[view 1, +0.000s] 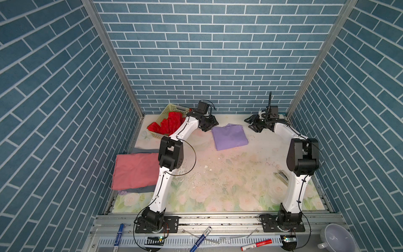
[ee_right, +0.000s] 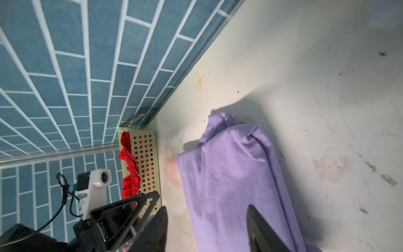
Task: Fold and stack the t-shirts
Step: 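Grasp the folded lavender bundle's sides with both grippers and lift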
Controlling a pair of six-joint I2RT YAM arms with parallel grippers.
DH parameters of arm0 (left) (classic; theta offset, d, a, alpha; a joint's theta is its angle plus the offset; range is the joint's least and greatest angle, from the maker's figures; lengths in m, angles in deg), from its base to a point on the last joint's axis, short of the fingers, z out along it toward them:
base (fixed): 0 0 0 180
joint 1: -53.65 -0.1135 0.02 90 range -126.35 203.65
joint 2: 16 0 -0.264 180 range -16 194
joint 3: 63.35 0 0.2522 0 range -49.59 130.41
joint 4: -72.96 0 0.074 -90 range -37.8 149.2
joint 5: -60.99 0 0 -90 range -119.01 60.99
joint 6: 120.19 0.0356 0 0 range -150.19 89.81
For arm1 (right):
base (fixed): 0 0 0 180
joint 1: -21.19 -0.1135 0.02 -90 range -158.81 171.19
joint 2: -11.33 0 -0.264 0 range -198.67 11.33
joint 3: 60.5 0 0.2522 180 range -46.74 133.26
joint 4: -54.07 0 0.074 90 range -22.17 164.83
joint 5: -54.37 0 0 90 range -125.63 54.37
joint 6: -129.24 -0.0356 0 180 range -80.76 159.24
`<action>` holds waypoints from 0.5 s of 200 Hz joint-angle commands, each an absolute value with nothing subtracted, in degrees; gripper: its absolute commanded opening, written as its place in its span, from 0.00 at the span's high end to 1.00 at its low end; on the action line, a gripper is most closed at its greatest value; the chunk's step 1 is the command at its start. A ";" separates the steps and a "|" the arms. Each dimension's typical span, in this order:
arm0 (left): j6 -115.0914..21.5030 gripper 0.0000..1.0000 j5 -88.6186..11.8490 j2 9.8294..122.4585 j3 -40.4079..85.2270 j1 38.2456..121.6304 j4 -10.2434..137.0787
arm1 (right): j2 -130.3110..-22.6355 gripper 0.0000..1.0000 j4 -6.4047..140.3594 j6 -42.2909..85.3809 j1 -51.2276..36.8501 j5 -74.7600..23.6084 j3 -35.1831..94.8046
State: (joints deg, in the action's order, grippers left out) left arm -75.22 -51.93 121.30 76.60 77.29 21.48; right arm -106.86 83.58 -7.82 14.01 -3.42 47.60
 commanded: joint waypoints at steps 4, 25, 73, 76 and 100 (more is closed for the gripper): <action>-73.91 0.32 -51.56 114.78 63.67 78.15 21.13 | -105.02 0.37 90.20 -2.68 11.68 -9.10 44.13; -76.99 0.28 -51.96 109.03 50.73 78.24 27.56 | -103.00 0.33 87.25 -5.81 11.01 -8.91 38.30; -83.78 0.25 -55.29 103.42 35.86 79.85 38.76 | -98.79 0.28 82.78 -10.06 9.57 -9.38 29.02; -84.26 0.25 -55.53 103.44 35.46 80.04 39.24 | -98.50 0.29 82.18 -10.45 9.52 -9.30 28.34; -88.78 0.26 -55.84 104.43 33.55 81.74 43.48 | -97.05 0.29 78.24 -13.97 9.49 -8.44 23.54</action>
State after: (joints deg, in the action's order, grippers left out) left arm -83.40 -54.73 104.42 35.53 79.67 36.74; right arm -100.28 82.44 -9.05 9.82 -8.10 28.04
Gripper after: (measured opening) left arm 0.747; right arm 0.715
